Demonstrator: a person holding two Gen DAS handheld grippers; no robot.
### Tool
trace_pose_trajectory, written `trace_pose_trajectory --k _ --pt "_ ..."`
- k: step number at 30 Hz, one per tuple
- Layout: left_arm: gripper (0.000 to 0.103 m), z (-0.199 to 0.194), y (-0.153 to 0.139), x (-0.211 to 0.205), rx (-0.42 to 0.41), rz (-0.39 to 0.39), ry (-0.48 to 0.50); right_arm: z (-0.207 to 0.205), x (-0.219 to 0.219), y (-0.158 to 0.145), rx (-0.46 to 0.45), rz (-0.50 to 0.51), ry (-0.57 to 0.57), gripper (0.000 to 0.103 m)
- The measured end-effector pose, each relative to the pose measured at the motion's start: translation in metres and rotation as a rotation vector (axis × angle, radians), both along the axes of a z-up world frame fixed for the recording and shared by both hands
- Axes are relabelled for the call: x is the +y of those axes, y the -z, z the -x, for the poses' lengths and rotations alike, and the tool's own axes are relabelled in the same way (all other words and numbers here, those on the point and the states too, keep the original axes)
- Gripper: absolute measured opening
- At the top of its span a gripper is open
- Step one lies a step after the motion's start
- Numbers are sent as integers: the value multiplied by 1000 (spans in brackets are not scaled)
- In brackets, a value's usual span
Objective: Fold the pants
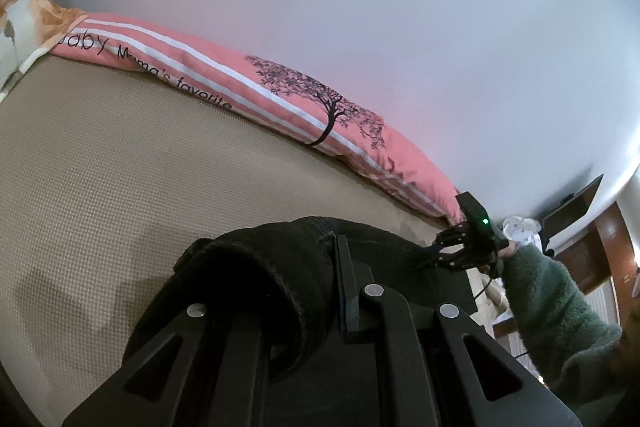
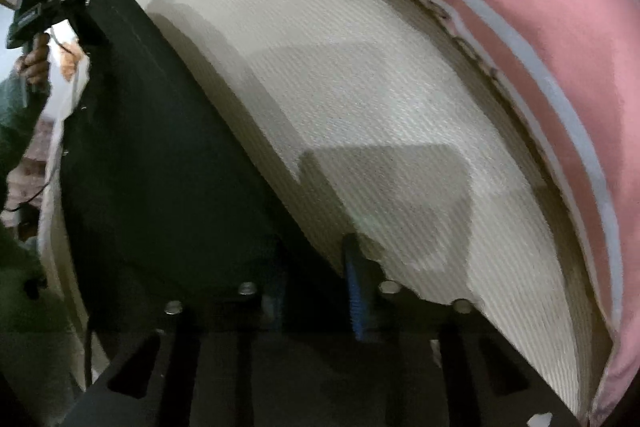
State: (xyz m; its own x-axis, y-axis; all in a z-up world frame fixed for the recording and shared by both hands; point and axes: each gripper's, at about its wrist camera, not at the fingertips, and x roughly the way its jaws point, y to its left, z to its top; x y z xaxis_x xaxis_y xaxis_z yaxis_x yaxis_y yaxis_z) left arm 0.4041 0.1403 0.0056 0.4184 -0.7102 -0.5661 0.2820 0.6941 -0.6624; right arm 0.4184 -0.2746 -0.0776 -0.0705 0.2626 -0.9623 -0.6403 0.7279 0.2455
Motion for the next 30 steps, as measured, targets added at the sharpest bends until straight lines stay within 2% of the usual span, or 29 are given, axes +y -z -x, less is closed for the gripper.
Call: trace_pose_trajectory --k 6,14,17,21,22,24,30 --pt "10 -11 11 -4 2 -58 -2 29 15 -12 -159 80 42 10" --pt "10 -5 13 -6 -34 -135 3 76 24 -51 -356 73 237 7" --pt "10 5 5 -7 -75 -164 21 97 29 -64 -386 73 287 7" --pt "10 25 -2 -1 -73 -151 48 133 38 -82 -431 87 311 6" --pt "10 34 -3 1 -71 -147 58 142 22 -85 -436 83 319 6" --pt "11 50 -6 3 -68 -156 83 166 22 -93 -444 78 333 6" --pt "14 106 -10 13 -57 -178 173 236 13 -99 -405 46 357 5"
